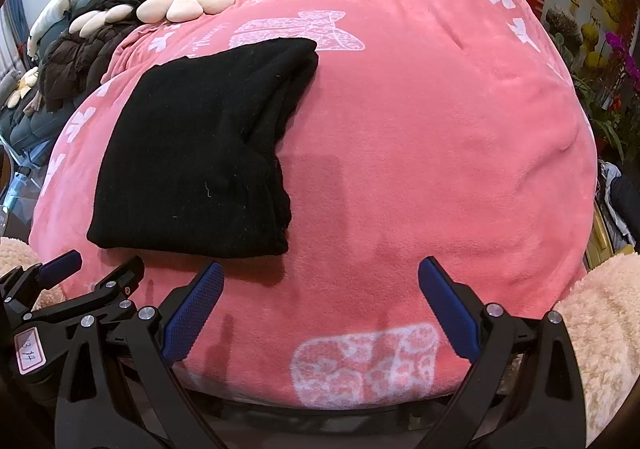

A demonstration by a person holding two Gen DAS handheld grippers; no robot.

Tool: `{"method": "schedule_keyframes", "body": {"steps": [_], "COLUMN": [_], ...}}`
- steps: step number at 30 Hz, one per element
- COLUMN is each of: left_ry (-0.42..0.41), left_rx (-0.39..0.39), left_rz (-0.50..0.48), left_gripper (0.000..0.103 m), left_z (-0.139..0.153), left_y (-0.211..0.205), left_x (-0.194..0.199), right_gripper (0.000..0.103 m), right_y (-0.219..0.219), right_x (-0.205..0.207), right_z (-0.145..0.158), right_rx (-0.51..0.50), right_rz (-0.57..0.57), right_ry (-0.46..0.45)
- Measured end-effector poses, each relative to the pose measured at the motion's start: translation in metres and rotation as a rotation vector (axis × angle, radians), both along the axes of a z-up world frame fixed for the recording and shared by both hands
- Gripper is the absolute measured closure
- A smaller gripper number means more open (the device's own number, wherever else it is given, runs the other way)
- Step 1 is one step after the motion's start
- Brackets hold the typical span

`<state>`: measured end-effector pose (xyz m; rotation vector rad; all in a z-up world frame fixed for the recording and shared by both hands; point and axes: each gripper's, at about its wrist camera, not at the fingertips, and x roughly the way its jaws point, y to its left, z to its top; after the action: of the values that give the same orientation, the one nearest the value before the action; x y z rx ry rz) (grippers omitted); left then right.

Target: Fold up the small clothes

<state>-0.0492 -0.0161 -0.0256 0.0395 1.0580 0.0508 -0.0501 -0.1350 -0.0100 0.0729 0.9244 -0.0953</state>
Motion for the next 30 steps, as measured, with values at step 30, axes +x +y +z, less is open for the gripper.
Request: {"method": "schedule_keyframes", "body": {"steps": [30], "left_ry": [0.001], "left_rx": [0.006], "left_rz": [-0.008], "left_gripper": [0.027], "left_z": [-0.0005], "left_y": [-0.0013], "left_x": [0.0013], "right_gripper": [0.007], "right_y": [-0.0030], "right_x": [0.0013], "right_z": [-0.0004], "right_rx": [-0.004], "right_rz": [0.002], "right_ry": [0.000]}}
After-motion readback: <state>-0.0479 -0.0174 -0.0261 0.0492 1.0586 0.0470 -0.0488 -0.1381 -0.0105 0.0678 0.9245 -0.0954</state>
